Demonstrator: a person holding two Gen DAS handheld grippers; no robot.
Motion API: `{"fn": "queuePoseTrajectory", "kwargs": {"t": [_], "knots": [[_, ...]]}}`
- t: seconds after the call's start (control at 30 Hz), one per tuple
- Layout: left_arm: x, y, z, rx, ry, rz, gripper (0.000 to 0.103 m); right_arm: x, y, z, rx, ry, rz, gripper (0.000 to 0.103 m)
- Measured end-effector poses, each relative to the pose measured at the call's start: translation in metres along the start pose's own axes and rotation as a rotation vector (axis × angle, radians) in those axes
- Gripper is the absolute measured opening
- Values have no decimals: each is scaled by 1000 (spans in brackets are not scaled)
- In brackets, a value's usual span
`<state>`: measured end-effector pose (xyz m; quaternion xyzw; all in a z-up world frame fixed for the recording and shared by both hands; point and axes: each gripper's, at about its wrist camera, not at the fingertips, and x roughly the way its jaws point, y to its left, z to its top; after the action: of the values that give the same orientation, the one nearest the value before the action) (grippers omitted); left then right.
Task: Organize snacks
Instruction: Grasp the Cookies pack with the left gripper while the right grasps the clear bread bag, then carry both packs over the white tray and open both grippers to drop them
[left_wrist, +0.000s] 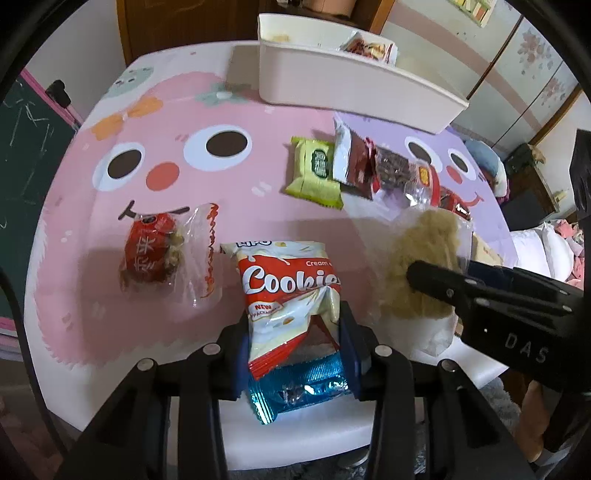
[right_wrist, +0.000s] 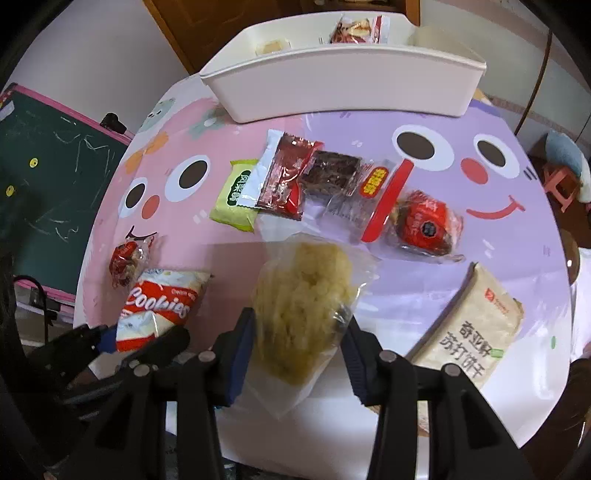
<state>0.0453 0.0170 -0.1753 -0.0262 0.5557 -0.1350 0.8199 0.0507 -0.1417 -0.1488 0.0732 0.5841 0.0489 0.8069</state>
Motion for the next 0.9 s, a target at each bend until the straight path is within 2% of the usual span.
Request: {"fn": "queuePoseTrajectory", "kwargs": {"t": [0.2,0.3,0.6,0.9], "knots": [[-15,2,4,0,-66,16,39,-17,1,-2,-17,-49,3,44],[-28,-1,9,15,-126,30,39,-28,4,0,-37,-88,-2,44],[-52,-11,23,66,-239,48,39,-50,0,8,-53,-182,18,44],[-66,-28,49,131,-294,54,39,-61,-9,26,-43,-245,49,44]]}}
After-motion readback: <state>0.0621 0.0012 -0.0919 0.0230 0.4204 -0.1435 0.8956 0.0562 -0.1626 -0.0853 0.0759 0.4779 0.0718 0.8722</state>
